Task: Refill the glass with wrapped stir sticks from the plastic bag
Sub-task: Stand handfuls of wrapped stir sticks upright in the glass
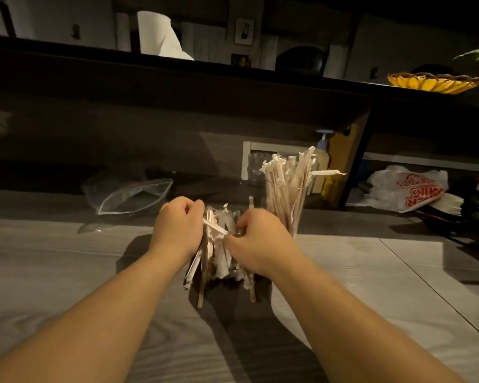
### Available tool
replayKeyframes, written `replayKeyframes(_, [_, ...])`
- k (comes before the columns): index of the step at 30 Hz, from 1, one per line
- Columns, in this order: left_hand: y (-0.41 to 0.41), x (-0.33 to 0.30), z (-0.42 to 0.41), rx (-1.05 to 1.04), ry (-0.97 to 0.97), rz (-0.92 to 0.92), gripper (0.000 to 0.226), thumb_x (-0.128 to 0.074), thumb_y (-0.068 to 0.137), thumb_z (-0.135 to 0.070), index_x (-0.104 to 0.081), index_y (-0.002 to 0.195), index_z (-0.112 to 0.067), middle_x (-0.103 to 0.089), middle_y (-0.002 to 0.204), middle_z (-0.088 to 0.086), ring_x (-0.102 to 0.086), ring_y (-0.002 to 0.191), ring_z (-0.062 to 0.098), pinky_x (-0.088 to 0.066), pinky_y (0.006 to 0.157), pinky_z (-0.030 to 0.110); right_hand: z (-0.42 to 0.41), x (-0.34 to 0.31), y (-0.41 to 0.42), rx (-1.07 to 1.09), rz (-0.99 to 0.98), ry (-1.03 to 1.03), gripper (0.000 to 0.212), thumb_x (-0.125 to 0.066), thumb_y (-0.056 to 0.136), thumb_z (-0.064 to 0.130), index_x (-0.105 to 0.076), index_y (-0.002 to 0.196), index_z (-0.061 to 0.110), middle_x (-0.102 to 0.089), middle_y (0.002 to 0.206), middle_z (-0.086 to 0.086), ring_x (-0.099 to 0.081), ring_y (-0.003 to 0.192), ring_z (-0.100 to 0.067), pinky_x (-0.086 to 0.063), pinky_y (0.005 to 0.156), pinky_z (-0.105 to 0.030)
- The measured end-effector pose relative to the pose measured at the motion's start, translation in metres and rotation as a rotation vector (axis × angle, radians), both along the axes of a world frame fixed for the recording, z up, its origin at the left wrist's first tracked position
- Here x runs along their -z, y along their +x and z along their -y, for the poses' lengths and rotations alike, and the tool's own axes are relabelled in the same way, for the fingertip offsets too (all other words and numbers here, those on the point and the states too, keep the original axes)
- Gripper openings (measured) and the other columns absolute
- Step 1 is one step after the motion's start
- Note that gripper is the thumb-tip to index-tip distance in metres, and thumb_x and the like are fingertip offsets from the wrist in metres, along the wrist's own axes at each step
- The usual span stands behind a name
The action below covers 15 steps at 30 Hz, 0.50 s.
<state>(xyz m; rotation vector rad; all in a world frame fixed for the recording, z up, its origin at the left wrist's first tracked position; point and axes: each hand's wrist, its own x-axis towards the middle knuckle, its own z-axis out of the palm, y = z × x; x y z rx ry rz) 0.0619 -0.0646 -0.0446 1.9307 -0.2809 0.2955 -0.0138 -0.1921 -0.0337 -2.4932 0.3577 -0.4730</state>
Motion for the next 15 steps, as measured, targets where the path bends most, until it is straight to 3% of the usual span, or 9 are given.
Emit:
replayKeyframes(3, [0.006,0.0,-0.001,-0.01,0.055,-0.063,0.034,-0.046,0.1,-0.032,-0.057,0.076,-0.01,-0.053,0.069,0.005,-0.049,0.062,0.019,-0.036,0.054,0.033,-0.003,0.003,0.008,0.006,-0.099,0.056,0.024,-0.068,0.081,0.044,-0.067,0.074,0.021,-0.068,0.063,0.0,-0.068,0.059,-0.018,-0.055,0.049,-0.034])
replayKeyframes(7, [0.003,-0.001,0.002,0.056,0.159,-0.132,0.032,-0.051,0.097,-0.037,-0.063,0.083,-0.011,-0.056,0.07,0.004,-0.051,0.062,0.018,-0.037,0.054,0.03,0.005,0.006,0.014,0.072,-0.084,0.133,0.027,-0.068,0.081,0.037,-0.07,0.082,0.01,-0.073,0.074,-0.011,-0.072,0.07,-0.027,-0.062,0.064,-0.044])
replayKeyframes(9, [0.0,-0.002,0.003,0.103,0.222,-0.161,0.032,-0.057,0.09,-0.036,-0.067,0.086,-0.006,-0.054,0.07,0.006,-0.049,0.061,0.02,-0.037,0.056,0.033,0.008,0.007,0.016,0.092,-0.104,0.192,0.025,-0.071,0.082,0.039,-0.069,0.082,0.013,-0.073,0.073,-0.008,-0.071,0.068,-0.024,-0.063,0.065,-0.041])
replayKeyframes(12, [-0.003,-0.004,0.002,0.16,0.302,-0.204,0.018,-0.063,0.082,-0.031,-0.061,0.074,-0.014,-0.046,0.065,0.009,-0.043,0.058,0.021,-0.034,0.056,0.036,0.013,0.008,0.015,0.105,-0.117,0.322,0.021,-0.074,0.082,0.036,-0.07,0.081,0.016,-0.075,0.072,-0.006,-0.074,0.066,-0.021,-0.064,0.064,-0.038])
replayKeyframes(15, [-0.004,-0.007,-0.001,0.177,0.282,-0.274,0.022,-0.066,0.083,-0.022,-0.055,0.065,-0.014,-0.04,0.059,0.008,-0.038,0.054,0.021,-0.032,0.055,0.036,0.016,0.009,0.014,0.096,-0.081,0.448,0.017,-0.073,0.08,0.024,-0.072,0.08,0.008,-0.075,0.069,-0.011,-0.073,0.06,-0.024,-0.06,0.054,-0.037])
